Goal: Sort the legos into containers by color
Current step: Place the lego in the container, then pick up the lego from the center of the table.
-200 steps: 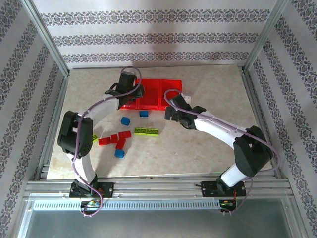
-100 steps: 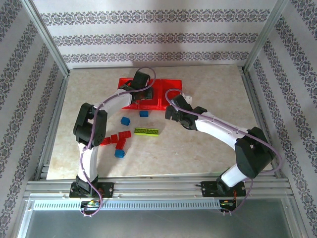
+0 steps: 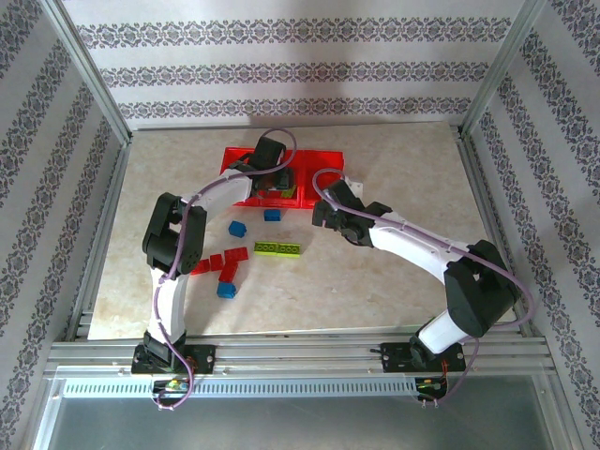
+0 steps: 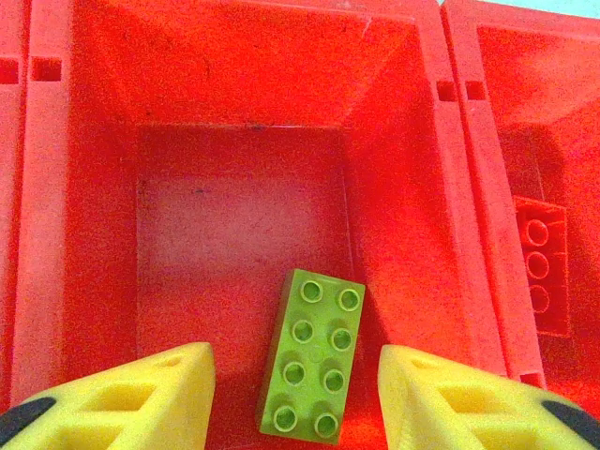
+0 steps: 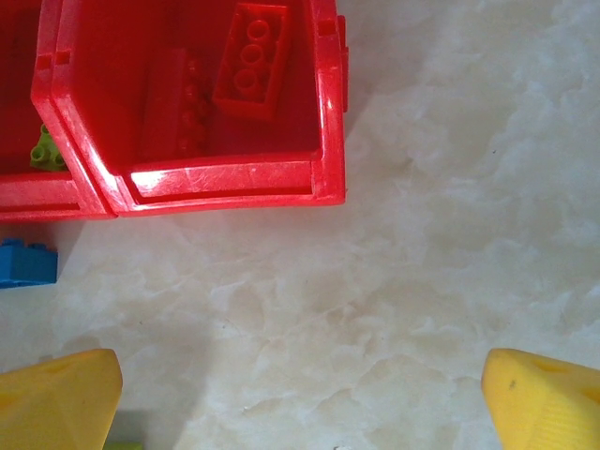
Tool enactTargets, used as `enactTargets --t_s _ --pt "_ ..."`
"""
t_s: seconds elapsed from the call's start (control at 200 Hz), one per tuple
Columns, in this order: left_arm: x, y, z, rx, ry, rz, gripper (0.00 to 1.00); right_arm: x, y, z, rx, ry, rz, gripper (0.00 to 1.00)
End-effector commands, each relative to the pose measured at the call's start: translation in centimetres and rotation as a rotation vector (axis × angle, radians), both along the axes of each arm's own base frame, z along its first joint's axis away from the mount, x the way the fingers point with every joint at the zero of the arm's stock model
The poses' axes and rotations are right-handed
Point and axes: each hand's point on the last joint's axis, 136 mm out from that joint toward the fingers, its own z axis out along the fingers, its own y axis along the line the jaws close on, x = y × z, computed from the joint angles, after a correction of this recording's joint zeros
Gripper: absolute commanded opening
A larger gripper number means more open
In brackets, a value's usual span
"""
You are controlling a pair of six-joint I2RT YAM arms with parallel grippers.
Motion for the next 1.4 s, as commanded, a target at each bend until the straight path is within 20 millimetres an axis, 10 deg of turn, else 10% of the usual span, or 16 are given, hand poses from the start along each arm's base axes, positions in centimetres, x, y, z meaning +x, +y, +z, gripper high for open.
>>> enactTargets --t_s 0.0,0.475,0.745,1.394 --pt "-0.5 -1.1 2.7 -0.042 -0.034 -0.008 0.49 -0.6 0.1 0.2 -0.026 -0.021 0.033 0.98" --pt "-5.3 3.6 7.9 -0.077 -0.184 0.131 0.58 -4.6 6.7 -1.1 -0.135 0.002 0.422 0.91" --pt "-9.1 9.0 8.9 0.006 -0.263 0.292 1.0 -6.8 8.6 -4.0 -0.127 0.103 0.567 0.91" --pt "-12.6 15.5 6.0 -0.072 -0.215 0.492 1.0 -4.9 11.2 -8.2 -0.185 0.251 0.623 0.86"
